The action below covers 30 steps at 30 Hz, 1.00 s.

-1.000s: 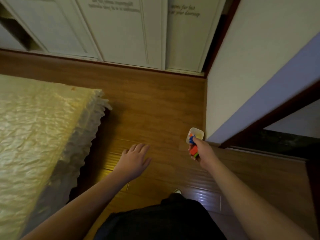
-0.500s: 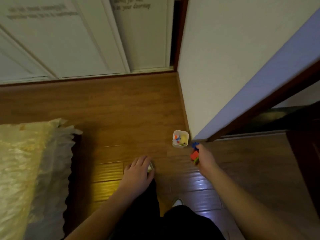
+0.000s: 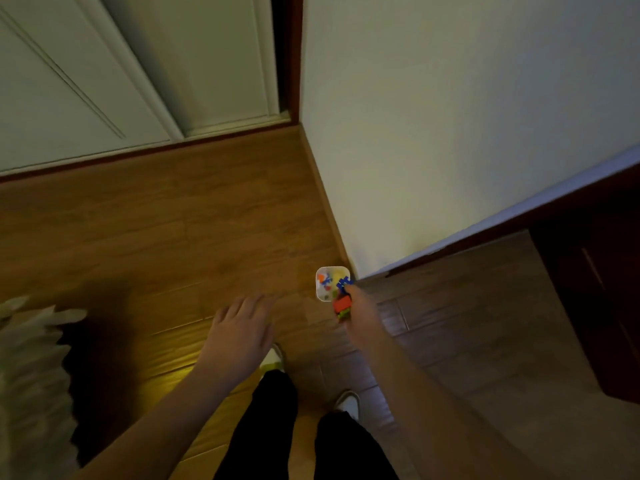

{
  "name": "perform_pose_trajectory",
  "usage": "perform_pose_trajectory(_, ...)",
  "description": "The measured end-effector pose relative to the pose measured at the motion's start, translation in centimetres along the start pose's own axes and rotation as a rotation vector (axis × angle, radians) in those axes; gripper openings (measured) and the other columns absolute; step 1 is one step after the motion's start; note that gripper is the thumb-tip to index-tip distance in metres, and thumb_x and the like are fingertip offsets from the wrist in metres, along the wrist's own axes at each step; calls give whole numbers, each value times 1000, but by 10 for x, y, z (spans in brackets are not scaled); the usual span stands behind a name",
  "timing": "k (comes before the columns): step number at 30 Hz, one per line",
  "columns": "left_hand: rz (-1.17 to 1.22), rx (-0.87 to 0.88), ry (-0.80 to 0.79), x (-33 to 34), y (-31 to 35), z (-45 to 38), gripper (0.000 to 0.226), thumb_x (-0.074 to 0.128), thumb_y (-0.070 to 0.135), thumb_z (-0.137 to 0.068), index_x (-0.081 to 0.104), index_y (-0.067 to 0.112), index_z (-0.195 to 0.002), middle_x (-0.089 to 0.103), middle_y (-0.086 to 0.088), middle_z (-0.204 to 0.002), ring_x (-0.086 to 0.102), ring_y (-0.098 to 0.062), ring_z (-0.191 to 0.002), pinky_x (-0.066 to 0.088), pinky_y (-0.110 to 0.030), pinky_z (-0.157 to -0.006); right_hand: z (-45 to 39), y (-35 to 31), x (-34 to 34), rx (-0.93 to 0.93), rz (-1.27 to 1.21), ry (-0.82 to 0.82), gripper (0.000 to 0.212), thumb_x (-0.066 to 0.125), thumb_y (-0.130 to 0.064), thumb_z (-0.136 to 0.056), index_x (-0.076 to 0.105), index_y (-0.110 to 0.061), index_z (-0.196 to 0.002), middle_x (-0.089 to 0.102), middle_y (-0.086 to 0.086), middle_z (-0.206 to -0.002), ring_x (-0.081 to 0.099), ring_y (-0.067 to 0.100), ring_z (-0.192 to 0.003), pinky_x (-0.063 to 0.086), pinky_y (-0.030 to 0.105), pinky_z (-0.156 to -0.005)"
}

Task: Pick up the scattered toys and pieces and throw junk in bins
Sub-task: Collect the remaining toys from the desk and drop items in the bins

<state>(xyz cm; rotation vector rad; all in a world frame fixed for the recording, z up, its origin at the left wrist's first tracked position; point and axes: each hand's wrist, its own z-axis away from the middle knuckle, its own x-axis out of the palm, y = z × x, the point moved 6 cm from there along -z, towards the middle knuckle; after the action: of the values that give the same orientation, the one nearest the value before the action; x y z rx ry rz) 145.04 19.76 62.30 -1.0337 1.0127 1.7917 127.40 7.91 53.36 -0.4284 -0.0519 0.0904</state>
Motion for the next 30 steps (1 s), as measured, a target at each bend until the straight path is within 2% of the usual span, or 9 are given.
perform_pose_trajectory(3, 3, 3, -5, 35, -1, -34, 46, 47, 38, -94, 49, 21, -137, 52, -1, -136, 54, -26, -121, 45, -43, -94, -46, 6, -2, 6, 8, -17, 25, 58, -26, -93, 58, -14, -114, 59, 9, -105, 56, 18, -89, 47, 28, -65)
perform_pose_trajectory(6, 37, 29, -30, 76, -2, -65, 48, 33, 41, -89, 57, 22, -126, 60, 1, -125, 62, -23, -108, 51, -39, -86, -106, 20, -13, 25, -58, -10, 17, 57, -21, -94, 59, -11, -107, 57, 8, -92, 55, 17, -80, 51, 32, -71)
perform_pose_trajectory(9, 76, 68, 10, 126, -4, -91, 44, 34, 39, -88, 59, 25, -121, 63, 3, -119, 63, -19, -106, 52, -38, -85, -172, 42, -28, 33, -82, 20, 14, 54, -19, -94, 58, -11, -104, 55, 8, -87, 52, 15, -72, 48, 29, -64)
perform_pose_trajectory(14, 161, 83, 40, 216, -11, -124, 39, 40, 35, -86, 62, 24, -116, 65, 2, -114, 63, -21, -101, 51, -37, -86, -281, 84, -38, 20, -75, 113, 8, 50, -16, -96, 57, -16, -99, 55, 6, -87, 51, 14, -72, 43, 25, -58)
perform_pose_trajectory(18, 196, 59, 61, 276, -19, -140, 39, 42, 33, -83, 64, 23, -113, 66, 1, -113, 64, -21, -103, 53, -39, -86, -368, 109, -40, 35, -33, 193, 27, 51, -22, -96, 53, -12, -121, 58, 11, -112, 58, 21, -94, 49, 29, -61)
perform_pose_trajectory(20, 214, 54, 68, 300, -25, -146, 39, 42, 32, -83, 66, 23, -113, 66, 2, -112, 64, -20, -103, 52, -37, -85, -409, 116, -36, 40, -7, 217, 33, 51, -26, -97, 51, -11, -126, 59, 11, -118, 59, 24, -100, 52, 31, -64)
perform_pose_trajectory(24, 177, 33, 38, 332, -42, -155, 39, 41, 36, -82, 65, 27, -112, 65, 4, -112, 63, -20, -105, 52, -37, -85, -464, 124, -34, 48, -40, 203, 36, 43, -18, -101, 44, -10, -136, 55, 10, -118, 58, 26, -99, 53, 35, -78)
perform_pose_trajectory(27, 164, -27, 33, 337, -46, -166, 38, 40, 36, -82, 66, 27, -108, 65, 2, -112, 63, -21, -104, 52, -39, -84, -483, 124, -35, 70, -9, 139, 37, 36, -15, -104, 42, -7, -140, 53, 16, -131, 53, 34, -119, 48, 41, -96)
perform_pose_trajectory(30, 161, -32, 64, 334, -40, -176, 38, 39, 34, -82, 66, 25, -108, 65, 1, -112, 63, -23, -103, 52, -41, -83, -486, 125, -40, 134, -52, 63, 29, 48, -19, -101, 50, -13, -129, 57, 13, -124, 58, 31, -111, 56, 48, -85)
